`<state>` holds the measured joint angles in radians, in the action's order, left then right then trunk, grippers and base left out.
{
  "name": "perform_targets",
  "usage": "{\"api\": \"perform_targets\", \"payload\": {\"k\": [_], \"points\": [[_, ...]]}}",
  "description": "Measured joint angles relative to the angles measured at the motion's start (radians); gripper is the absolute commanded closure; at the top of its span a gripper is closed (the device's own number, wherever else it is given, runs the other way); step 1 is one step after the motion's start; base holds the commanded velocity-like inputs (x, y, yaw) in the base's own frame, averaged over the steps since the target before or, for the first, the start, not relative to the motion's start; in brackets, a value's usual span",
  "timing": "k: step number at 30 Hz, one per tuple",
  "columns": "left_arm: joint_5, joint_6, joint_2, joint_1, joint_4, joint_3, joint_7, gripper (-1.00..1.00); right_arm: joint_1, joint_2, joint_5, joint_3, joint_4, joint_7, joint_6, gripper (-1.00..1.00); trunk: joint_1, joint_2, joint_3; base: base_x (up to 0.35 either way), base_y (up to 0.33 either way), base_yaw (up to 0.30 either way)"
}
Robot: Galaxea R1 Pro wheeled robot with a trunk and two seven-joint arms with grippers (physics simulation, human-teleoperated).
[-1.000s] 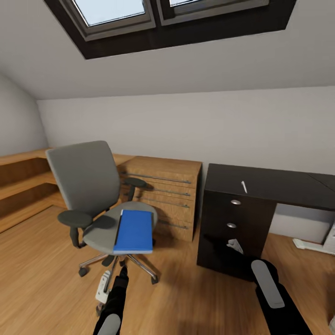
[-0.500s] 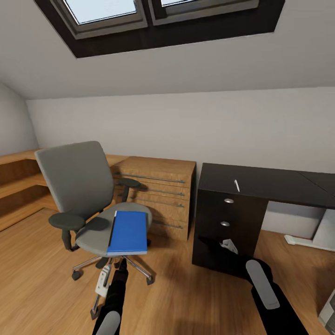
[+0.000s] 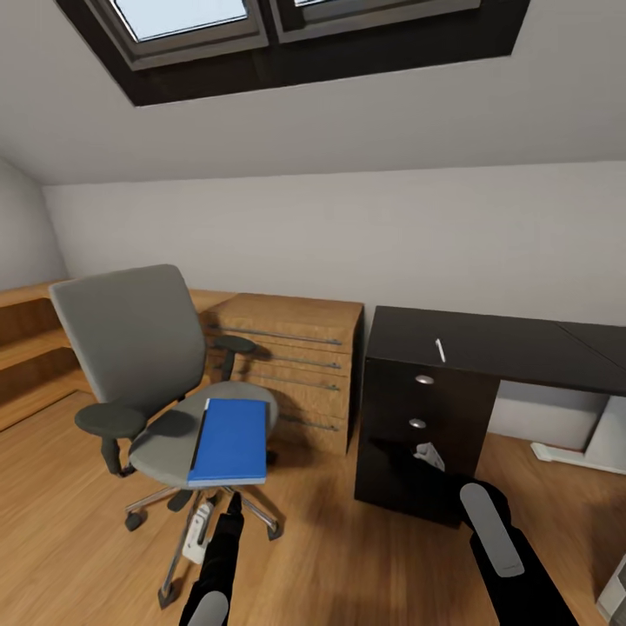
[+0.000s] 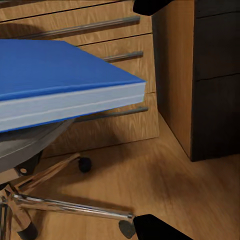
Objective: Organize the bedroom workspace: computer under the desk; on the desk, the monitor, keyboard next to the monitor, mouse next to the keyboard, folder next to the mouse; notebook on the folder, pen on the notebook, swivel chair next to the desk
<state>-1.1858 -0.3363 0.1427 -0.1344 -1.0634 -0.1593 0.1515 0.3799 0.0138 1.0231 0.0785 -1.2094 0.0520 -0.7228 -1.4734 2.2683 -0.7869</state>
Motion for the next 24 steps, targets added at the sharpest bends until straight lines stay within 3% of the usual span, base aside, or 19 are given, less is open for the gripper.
{"api": "perform_targets", "payload": {"k": [7, 24], "points": [[0.0, 0.004, 0.002, -0.003, 0.02, 0.0, -0.034, -1.0, 0.0, 0.0, 0.0, 0.0, -0.003, 0.0, 0.0, -1.0, 0.0, 0.0, 0.0, 0.024, -0.019, 0.0], [-0.006, 0.003, -0.001, -0.003, 0.026, 0.005, -0.044, -1.0, -0.001, 0.0, 0.0, -0.001, -0.003, 0.002, 0.0, -1.0, 0.0, 0.0, 0.0, 0.09, -0.045, 0.0]]}}
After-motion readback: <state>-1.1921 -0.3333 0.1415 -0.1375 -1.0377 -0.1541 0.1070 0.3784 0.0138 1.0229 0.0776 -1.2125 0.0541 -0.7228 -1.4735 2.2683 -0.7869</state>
